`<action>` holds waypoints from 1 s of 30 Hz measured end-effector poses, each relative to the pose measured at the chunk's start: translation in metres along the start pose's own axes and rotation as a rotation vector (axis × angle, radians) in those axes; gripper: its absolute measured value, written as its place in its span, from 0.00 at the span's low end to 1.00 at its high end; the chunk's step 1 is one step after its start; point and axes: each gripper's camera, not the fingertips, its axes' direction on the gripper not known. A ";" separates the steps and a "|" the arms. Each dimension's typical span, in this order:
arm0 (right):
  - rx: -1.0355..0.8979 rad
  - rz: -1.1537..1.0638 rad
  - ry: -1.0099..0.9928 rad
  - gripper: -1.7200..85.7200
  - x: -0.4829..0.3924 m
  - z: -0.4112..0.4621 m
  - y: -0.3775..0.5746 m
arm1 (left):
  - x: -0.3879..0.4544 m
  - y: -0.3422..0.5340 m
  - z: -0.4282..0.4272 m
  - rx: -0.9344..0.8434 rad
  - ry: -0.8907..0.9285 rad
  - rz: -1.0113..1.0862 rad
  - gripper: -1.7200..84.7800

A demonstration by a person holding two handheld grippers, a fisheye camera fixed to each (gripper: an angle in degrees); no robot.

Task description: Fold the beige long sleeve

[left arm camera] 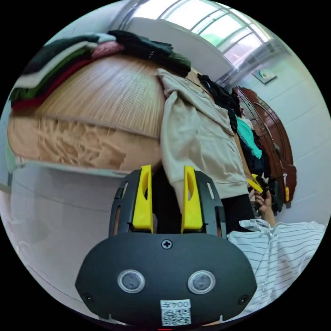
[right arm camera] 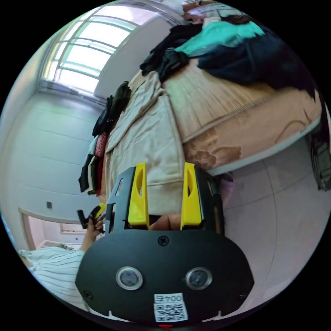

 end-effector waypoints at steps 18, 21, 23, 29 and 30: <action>-0.112 0.101 -0.146 0.11 0.027 0.010 0.017 | -0.197 -0.186 -0.285 0.016 0.431 -0.137 0.12; -0.114 0.047 -0.129 0.09 0.007 0.014 0.015 | -0.214 -0.214 -0.327 0.002 0.384 -0.106 0.08; -0.168 0.088 -0.111 0.06 0.002 0.025 0.011 | -0.228 -0.234 -0.362 -0.004 0.326 -0.083 0.07; -0.149 0.061 -0.207 0.05 -0.035 -0.005 0.001 | -0.267 -0.262 -0.499 0.011 0.262 0.006 0.06; -0.147 0.053 -0.215 0.05 -0.039 -0.011 0.001 | -0.275 -0.261 -0.516 0.009 0.261 0.011 0.06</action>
